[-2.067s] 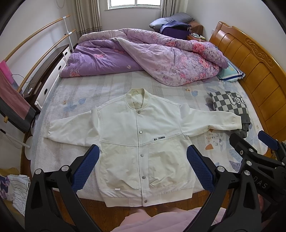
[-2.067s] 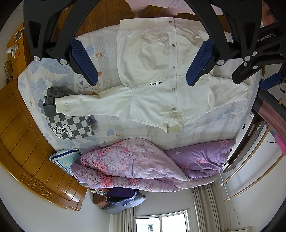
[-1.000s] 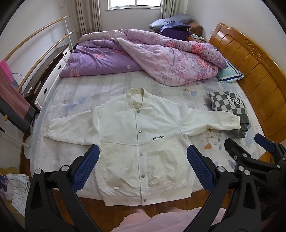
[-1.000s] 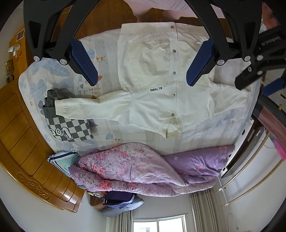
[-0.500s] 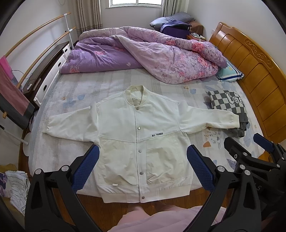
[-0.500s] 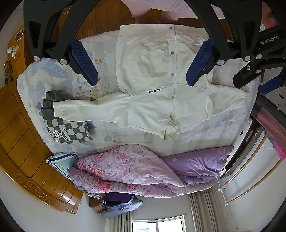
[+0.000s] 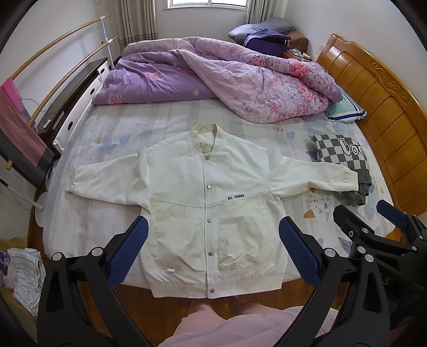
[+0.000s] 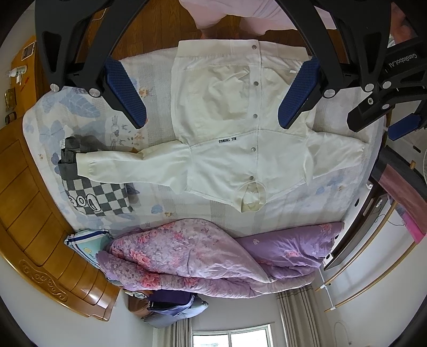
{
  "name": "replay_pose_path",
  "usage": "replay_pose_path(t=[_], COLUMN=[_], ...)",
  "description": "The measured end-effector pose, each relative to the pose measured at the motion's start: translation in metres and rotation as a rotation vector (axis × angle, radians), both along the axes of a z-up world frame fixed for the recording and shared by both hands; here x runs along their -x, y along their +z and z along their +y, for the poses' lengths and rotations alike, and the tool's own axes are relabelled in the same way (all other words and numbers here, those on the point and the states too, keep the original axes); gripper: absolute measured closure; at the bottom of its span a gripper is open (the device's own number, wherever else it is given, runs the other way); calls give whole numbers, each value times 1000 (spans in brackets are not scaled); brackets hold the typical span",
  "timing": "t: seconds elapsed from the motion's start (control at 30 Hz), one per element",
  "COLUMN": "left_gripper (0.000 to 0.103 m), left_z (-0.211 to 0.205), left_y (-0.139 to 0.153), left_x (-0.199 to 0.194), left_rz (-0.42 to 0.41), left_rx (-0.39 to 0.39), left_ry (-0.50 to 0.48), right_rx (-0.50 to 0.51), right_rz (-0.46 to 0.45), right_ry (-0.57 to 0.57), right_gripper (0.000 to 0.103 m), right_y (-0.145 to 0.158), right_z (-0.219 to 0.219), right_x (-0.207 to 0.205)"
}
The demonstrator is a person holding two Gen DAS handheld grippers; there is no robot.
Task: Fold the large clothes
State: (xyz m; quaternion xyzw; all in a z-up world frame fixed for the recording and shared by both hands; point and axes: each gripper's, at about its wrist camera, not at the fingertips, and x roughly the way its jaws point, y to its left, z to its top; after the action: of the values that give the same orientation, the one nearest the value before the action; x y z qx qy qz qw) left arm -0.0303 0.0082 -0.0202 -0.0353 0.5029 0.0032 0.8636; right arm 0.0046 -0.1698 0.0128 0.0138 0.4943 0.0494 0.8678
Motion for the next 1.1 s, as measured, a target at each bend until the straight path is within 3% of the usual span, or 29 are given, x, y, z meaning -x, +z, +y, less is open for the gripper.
replay_pose_path(t=[0.37,0.67,0.77,1.1], left_gripper=[5,5,5,5], left_z=[9,41,57,140], left_y=[-2,-13,-15,-31], left_x=[29,69,73,44], left_rz=[77,179,185,182], left_rx=[-4,30,45,51], left_ry=[151,349,388,368], right_rx=[-53,-103,-96,-59], right_rz=[71,185,180,230], right_ry=[145,359,399,402], right_gripper=[8,8,8,8], right_y=[-13,-36,-35,-52], right_z=[9,46,62,148], right_x=[2,8,9,-15])
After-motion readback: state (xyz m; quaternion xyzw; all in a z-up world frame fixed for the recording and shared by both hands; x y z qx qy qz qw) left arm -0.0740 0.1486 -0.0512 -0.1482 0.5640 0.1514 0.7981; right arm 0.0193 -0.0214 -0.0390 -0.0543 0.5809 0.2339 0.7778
